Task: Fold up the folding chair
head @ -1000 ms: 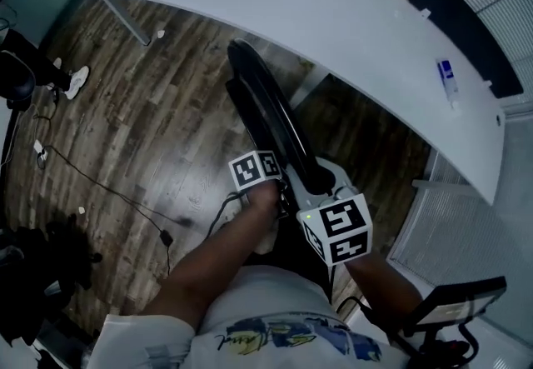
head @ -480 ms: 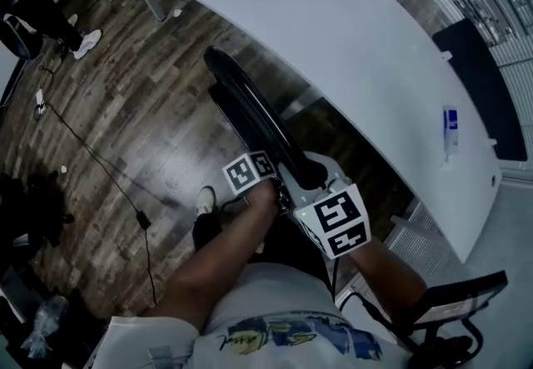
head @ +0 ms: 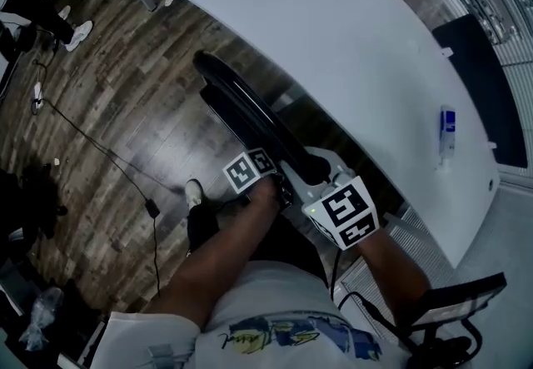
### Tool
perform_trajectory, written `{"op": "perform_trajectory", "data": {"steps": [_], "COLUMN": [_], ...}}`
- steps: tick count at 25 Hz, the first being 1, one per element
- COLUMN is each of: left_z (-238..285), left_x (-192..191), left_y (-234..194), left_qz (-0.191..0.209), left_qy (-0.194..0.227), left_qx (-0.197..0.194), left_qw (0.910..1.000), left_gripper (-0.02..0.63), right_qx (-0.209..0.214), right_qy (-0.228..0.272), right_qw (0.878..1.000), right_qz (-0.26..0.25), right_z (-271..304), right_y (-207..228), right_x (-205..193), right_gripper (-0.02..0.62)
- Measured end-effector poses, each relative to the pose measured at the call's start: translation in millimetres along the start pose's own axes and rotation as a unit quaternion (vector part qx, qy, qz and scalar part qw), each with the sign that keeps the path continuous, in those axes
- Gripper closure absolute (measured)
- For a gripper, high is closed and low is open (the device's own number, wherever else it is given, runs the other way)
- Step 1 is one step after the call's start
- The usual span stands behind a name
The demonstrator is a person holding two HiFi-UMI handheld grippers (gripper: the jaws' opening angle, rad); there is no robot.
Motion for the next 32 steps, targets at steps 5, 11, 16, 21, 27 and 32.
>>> {"op": "perform_trajectory", "data": {"steps": [5,11,16,21,27,32], "left_z": [6.4,13.4,28.8,56.2,66.5,74.6], "left_x": [-2.8,-5.9,-3.3,-2.4,-3.1,-2.6], "left_y": [7.3,22.6,33.6,56.2,66.4,73.8], "left_qz": [-0.006,-0.021,-0.006,-0.003,-0.002,-0.005], "left_qy": [-0.001,-0.023,-0.023,-0.031,-0.030,-0.032], "left_qx": [0.006,0.003,-0.002,0.002,-0.001,-0.002], "left_qw": [1.0000,0.9995,0.9997,0.9995,0.9995,0.9995], "left_gripper": [0.476,0.472,0.463,0.454,0.451,0.448], "right_qx": [0.010,0.018,0.023,0.035,0.040,0.043], "right_qy": [0.006,0.010,0.015,0.017,0.021,0.022], "right_qw": [1.000,1.000,1.000,0.999,0.999,0.998], "right_qz": [-0.005,0.003,0.008,0.020,0.026,0.031], "right_z": [-5.7,-10.5,-14.7,-15.8,-18.4,-18.7], "right_y": [13.8,35.0,59.8,104.0,122.8,137.8], "right_x": [-2.8,-4.3,-7.2,-14.7,-18.3,-20.0], "right_gripper": [0.525,0.525,0.525,0.525,0.525,0.525]}}
Point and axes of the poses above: the fingertips, and each gripper's own axes: z forward along the fingers, y to its right, x out of its top, the point moved 1 cm from there along -z, backward along the fingers, and after that the axes turned 5 degrees about -z, right-handed, at the moved point
